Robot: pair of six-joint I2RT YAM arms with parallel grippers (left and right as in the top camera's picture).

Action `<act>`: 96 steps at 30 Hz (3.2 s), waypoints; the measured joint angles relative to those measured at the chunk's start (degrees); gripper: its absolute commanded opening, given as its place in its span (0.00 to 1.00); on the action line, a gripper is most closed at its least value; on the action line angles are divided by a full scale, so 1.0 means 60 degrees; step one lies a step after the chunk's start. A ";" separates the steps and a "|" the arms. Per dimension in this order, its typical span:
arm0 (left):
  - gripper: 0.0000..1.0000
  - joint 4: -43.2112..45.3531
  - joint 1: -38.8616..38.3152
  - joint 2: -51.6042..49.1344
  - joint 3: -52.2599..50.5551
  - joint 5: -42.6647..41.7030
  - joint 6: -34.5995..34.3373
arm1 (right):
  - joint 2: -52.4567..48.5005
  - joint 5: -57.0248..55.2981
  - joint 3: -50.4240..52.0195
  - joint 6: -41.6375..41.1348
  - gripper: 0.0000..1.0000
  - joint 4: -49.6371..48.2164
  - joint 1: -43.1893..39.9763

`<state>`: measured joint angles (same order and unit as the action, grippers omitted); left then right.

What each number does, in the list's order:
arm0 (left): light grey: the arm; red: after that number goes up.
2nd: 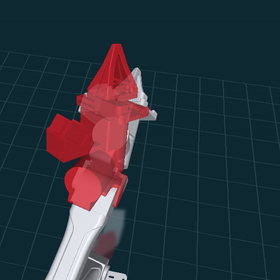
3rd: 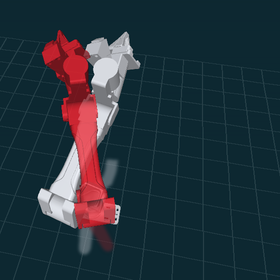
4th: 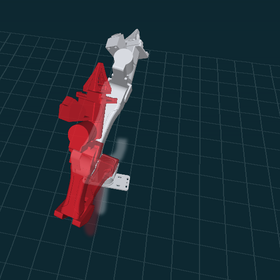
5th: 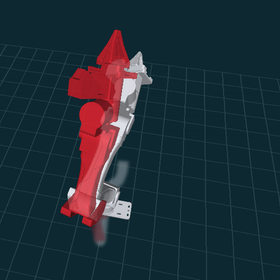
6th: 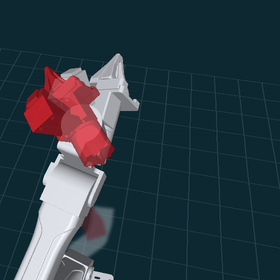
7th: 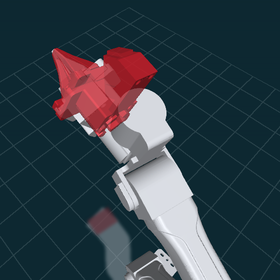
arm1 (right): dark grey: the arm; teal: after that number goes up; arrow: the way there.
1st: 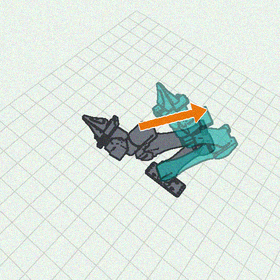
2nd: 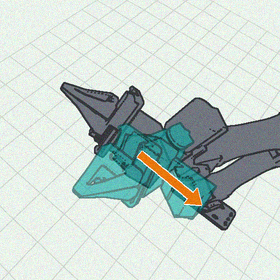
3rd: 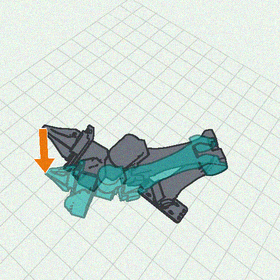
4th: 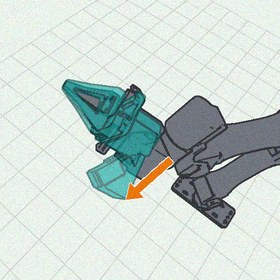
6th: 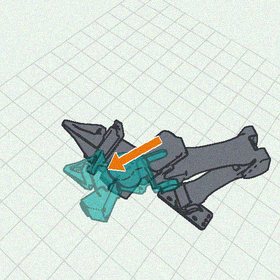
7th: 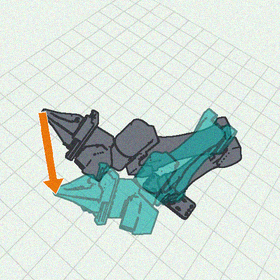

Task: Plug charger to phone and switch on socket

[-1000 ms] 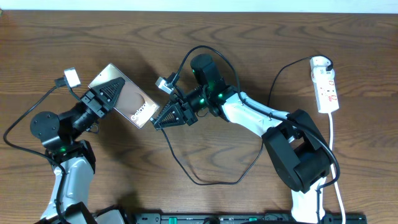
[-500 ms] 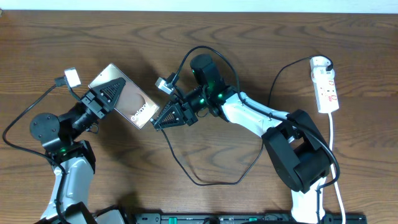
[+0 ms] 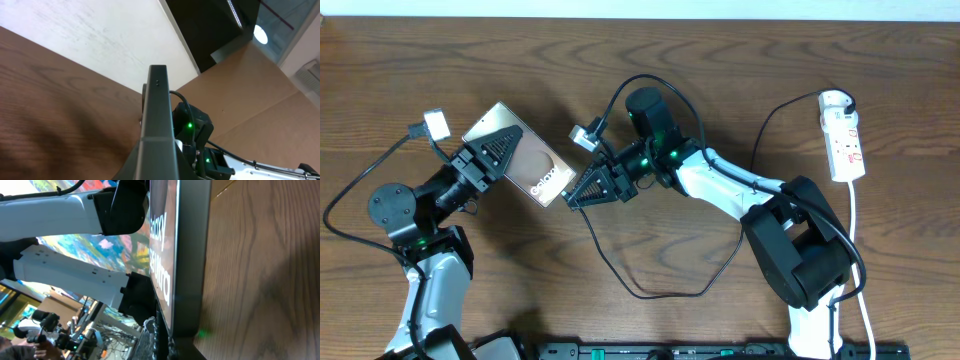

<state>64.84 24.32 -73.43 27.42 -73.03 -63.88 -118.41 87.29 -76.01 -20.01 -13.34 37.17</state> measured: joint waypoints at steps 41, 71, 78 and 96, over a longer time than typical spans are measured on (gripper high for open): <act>0.07 0.0022 0.0011 0.0000 0.0007 -0.0175 0.0000 | -0.0007 0.0102 0.0007 -0.0106 0.01 -0.0007 -0.0058; 0.07 0.0022 0.0011 0.0000 0.0007 -0.0419 0.0004 | -0.0007 0.0087 0.0011 -0.0106 0.01 -0.0036 0.0062; 0.07 0.0022 0.0011 0.0000 0.0007 -0.0754 0.0007 | -0.0007 0.0138 0.0011 -0.0106 0.01 -0.0033 0.0168; 0.08 0.0025 0.0011 0.0000 0.0007 -0.0812 0.0011 | -0.0007 0.0164 0.0018 -0.0109 0.11 -0.0047 0.0168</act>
<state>64.99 24.38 -73.43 27.46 -77.91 -63.81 -118.45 88.27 -75.90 -20.67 -13.63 38.17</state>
